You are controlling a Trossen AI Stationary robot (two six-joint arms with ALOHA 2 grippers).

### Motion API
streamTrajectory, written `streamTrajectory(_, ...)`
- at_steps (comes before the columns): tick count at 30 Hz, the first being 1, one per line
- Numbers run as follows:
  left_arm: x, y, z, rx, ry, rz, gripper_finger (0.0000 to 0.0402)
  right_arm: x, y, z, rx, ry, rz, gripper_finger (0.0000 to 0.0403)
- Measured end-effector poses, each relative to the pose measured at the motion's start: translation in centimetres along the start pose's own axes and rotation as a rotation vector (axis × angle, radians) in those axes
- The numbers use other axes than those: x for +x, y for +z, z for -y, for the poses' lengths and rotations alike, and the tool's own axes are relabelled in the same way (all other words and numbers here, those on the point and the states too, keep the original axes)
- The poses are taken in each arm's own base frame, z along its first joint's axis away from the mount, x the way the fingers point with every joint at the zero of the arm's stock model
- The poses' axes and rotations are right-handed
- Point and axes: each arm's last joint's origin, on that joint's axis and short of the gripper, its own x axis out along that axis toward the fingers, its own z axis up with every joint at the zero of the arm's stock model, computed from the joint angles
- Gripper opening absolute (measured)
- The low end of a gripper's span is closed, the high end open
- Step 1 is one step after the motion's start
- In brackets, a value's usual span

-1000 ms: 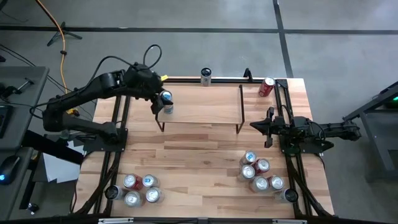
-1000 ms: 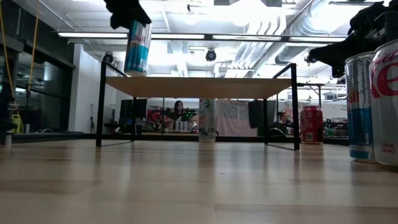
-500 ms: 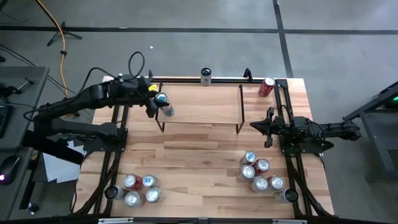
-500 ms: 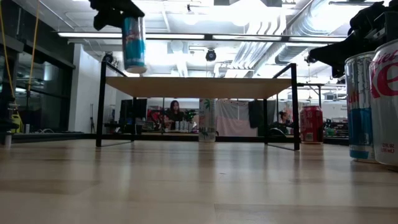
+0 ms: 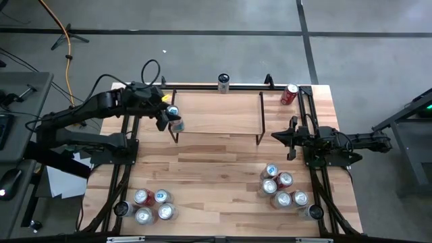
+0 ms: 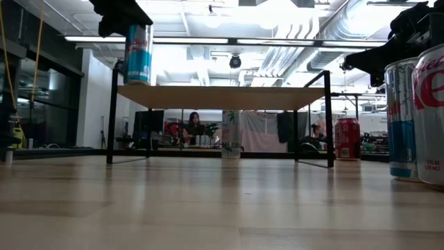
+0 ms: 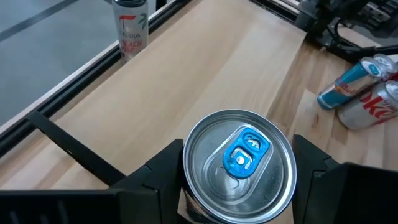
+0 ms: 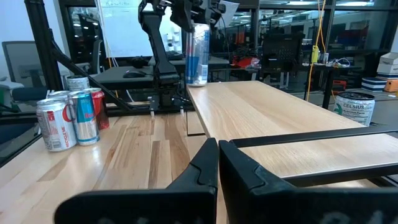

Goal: Place canned beverage on shelf
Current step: Put the top blue soda can on the shelf

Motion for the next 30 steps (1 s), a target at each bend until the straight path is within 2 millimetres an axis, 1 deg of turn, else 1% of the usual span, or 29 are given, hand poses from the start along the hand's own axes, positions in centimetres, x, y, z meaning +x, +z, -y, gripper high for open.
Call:
streamTrajectory(8,0.56,0.2,0.09,0.03,0.001,-0.006,0.0157,0.0,0.0,0.0,0.0,0.0,0.0,0.0)
streamTrajectory(12,0.54,0.16,0.11,0.047,-0.008,-0.013,0.0167,0.0,0.0,0.0,0.0,0.0,0.0,0.0)
streamTrajectory(25,0.39,-0.04,0.08,0.084,-0.02,-0.026,0.0242,0.0,0.0,0.0,0.0,0.0,0.0,0.0)
streamTrajectory(30,0.1,0.18,0.22,0.083,-0.052,-0.015,0.0262,0.0,0.0,0.0,0.0,0.0,0.0,0.0)
